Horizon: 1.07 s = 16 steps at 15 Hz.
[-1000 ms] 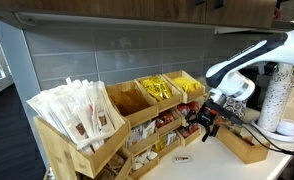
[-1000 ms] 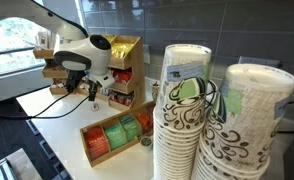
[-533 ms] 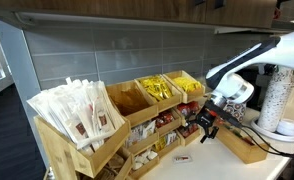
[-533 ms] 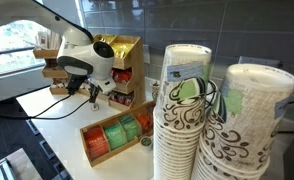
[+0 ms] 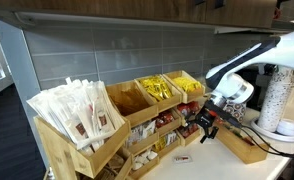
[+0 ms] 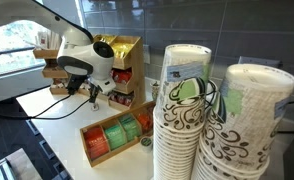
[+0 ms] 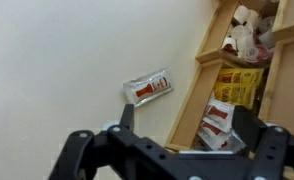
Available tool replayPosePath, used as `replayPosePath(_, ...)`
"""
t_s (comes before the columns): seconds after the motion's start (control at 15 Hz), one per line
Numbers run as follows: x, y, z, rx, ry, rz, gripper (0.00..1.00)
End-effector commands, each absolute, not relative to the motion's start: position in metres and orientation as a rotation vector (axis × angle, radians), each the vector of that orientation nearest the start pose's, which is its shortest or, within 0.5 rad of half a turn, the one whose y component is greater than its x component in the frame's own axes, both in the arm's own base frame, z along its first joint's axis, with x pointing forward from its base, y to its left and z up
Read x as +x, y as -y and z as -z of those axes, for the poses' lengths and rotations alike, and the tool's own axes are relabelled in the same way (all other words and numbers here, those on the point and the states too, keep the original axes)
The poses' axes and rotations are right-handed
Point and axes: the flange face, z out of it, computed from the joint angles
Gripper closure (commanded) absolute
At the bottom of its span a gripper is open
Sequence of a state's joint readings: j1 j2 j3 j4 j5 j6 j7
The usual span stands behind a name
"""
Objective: Lift the tomato ketchup from the cupboard and put it on the bottom second shelf to the right
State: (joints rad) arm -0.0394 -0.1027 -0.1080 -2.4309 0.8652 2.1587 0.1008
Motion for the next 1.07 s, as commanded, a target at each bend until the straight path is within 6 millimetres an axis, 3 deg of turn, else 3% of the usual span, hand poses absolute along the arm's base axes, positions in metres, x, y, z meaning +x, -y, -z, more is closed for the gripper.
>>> replayPosePath(0.0,0.462,0.036,-0.327,-2.259,-1.038,-0.238,0.0)
replayPosePath(0.6,0.448,0.033,-0.284,-2.179,-1.3,-0.351,0.0)
replayPosePath(1.0,0.45,0.027,-0.267,-2.094,-1.501,-0.365,0.16)
